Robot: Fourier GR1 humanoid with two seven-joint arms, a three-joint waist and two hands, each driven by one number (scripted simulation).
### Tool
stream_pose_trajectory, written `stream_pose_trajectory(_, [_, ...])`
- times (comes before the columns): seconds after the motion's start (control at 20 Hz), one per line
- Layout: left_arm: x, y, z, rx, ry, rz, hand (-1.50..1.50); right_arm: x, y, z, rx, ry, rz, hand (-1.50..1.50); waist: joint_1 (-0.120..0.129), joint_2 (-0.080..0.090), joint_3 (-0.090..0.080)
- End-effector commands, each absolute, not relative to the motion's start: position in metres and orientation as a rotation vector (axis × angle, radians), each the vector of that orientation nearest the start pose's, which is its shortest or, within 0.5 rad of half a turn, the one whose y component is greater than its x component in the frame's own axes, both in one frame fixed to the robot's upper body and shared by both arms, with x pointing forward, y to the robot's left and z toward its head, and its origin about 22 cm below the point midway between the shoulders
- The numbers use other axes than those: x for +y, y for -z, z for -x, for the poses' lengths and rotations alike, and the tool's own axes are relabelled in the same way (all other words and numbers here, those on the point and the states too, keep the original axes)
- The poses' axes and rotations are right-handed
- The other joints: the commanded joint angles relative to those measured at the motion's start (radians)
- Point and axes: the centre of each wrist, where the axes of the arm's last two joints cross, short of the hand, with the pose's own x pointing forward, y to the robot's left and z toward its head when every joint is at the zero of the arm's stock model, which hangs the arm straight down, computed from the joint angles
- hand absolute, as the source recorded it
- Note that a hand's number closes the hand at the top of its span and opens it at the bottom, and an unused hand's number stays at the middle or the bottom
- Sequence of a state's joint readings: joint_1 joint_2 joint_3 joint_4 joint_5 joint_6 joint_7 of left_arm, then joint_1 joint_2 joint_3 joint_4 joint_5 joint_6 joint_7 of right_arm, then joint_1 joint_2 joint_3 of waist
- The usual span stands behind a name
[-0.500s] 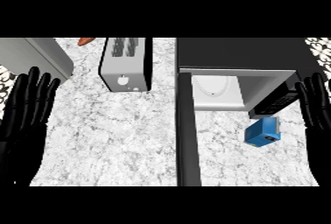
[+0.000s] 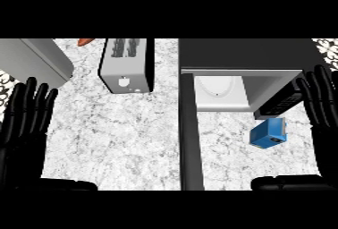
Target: Pick up the milk, place it into the microwave and close the microwave
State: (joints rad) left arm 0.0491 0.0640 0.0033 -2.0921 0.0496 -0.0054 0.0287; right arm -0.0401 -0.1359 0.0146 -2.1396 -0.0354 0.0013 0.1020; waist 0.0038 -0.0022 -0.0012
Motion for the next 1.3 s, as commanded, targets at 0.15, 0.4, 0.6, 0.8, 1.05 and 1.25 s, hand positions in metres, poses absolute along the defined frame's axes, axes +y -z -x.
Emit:
stream_pose_trajectory(0.15, [0.254, -0.104, -0.177, -1.964, -0.019, 0.0, -1.5, -0.227, -0.154, -0.168, -2.033, -0.157, -0.005, -1.5, -0.006, 0.0, 0.001])
stream_pose_trajectory(0.4, [0.27, -0.126, -0.142, -1.974, -0.001, 0.01, -1.5, -0.227, -0.147, -0.171, -2.011, -0.128, 0.087, -1.5, -0.002, 0.0, 0.001])
stream_pose_trajectory(0.6, [0.284, -0.107, -0.129, -1.968, -0.022, 0.012, -1.5, -0.23, -0.133, -0.173, -1.956, -0.102, 0.152, -1.5, -0.001, 0.001, 0.001])
stream_pose_trajectory(0.8, [0.301, -0.104, -0.112, -1.96, -0.006, 0.018, -1.5, -0.253, -0.123, -0.173, -1.933, -0.107, 0.179, -1.5, 0.001, 0.0, 0.001])
stream_pose_trajectory(1.05, [0.301, -0.118, -0.094, -1.97, 0.004, 0.007, -1.5, -0.244, -0.112, -0.187, -1.902, -0.097, 0.168, -1.5, 0.004, 0.0, 0.001])
stream_pose_trajectory(1.25, [0.296, -0.124, -0.105, -1.96, -0.007, 0.011, -1.5, -0.262, -0.076, -0.198, -1.87, -0.074, 0.197, -1.5, 0.0, 0.001, 0.001])
